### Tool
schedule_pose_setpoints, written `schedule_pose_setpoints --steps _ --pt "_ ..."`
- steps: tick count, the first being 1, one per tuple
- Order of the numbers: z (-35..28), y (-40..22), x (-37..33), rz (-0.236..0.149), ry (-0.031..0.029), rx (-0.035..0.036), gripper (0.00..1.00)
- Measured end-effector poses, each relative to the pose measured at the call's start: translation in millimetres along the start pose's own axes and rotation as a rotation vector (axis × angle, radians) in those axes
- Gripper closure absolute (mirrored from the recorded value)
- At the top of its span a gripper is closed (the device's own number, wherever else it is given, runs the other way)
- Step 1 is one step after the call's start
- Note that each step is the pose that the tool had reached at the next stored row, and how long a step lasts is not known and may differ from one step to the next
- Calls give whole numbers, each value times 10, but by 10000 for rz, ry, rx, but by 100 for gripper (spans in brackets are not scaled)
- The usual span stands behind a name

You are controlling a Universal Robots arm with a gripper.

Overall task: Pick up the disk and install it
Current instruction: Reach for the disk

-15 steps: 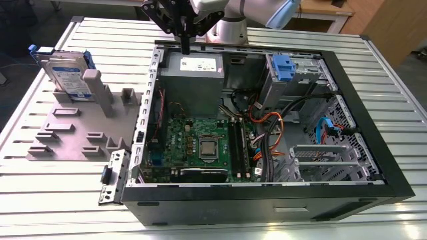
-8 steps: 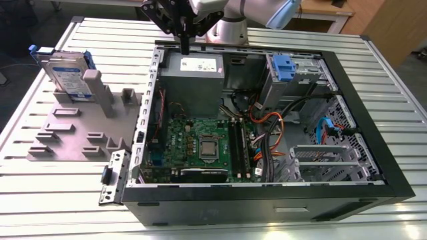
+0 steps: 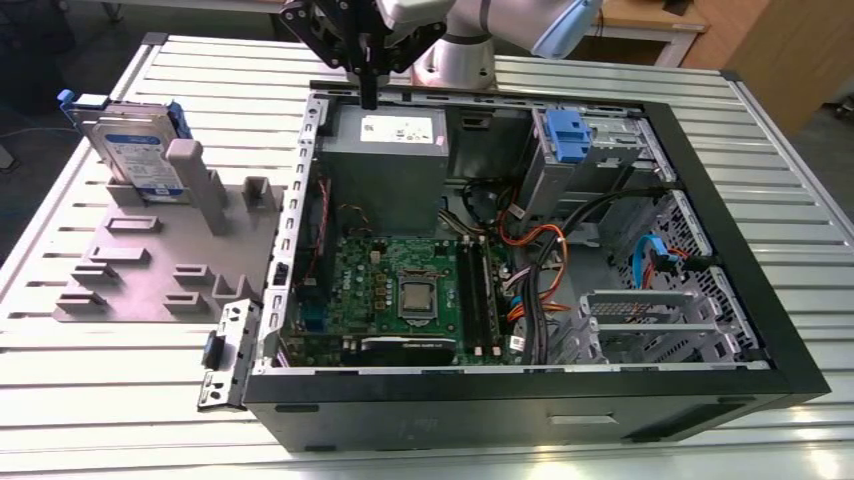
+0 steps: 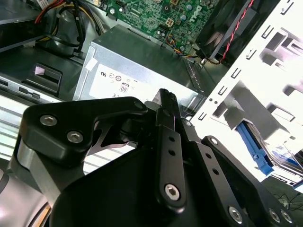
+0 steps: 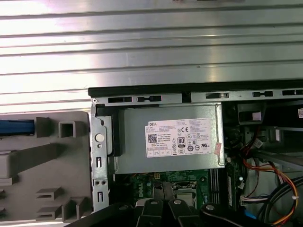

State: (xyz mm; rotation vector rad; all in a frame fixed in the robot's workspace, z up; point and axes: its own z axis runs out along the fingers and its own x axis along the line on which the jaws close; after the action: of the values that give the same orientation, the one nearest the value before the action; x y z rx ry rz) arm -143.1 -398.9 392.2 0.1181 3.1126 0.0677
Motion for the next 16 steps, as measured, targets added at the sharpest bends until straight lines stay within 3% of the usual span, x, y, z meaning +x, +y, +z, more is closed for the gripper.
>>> schedule_pose_setpoints --steps 16 --pt "3 -3 32 -1 0 1 89"
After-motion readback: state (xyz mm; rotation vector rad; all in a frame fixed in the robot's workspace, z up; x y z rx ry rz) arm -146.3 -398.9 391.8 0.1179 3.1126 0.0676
